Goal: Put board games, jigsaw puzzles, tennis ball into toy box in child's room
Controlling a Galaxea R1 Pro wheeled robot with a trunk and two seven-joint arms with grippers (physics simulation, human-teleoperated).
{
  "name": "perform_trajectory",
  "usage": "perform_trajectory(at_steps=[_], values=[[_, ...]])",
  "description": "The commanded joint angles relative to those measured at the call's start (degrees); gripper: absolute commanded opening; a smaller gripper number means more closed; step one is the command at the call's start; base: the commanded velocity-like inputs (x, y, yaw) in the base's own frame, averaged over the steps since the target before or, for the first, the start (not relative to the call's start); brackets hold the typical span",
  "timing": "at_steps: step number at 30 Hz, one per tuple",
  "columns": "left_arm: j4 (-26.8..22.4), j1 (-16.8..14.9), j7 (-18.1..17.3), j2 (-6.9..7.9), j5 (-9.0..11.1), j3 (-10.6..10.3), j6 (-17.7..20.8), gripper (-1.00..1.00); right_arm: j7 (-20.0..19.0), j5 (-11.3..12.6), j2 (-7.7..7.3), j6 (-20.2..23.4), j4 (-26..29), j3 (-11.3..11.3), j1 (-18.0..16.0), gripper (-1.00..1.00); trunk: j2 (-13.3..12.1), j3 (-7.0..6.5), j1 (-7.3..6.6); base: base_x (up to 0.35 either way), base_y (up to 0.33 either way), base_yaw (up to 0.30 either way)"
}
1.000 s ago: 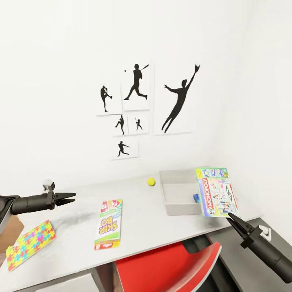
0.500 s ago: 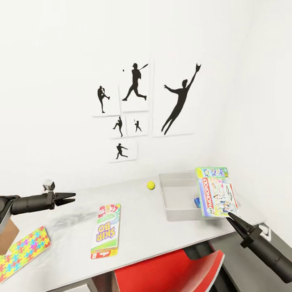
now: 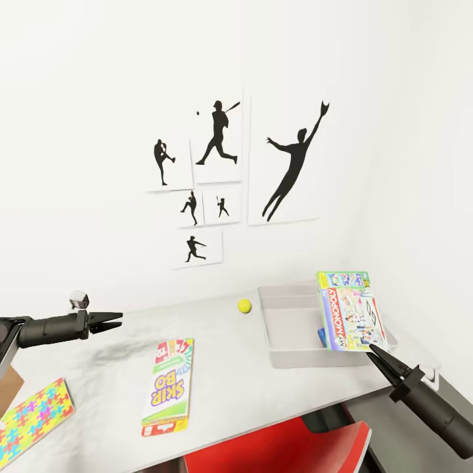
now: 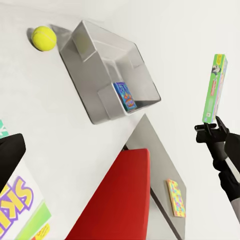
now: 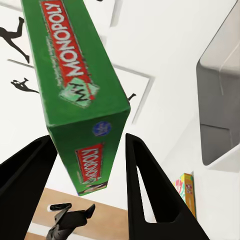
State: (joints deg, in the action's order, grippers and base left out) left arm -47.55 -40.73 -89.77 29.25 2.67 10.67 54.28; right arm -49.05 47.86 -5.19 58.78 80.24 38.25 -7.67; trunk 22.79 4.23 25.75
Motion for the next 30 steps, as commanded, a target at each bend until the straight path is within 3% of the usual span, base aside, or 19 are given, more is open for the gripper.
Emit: perform_trajectory(at_steps=[1,30], values=[[0.0,-0.05,-0.23,0.01,-0.03,-0.02,0.61,1.0,-0.34,-0.23,-0.03,0.19,0.0,0.07,-0.07,-1.0,0.13,0.13,0.04,0.007,0.0,0.0],[0.0,-0.05,-0.23,-0.42,0.02,-0.04,0.66,1.0,0.49,-0.57,0.18,-0.02,0.09,-0.4,-0.07,-1.0,0.13,0.13,0.04,0.0,0.0,0.0]])
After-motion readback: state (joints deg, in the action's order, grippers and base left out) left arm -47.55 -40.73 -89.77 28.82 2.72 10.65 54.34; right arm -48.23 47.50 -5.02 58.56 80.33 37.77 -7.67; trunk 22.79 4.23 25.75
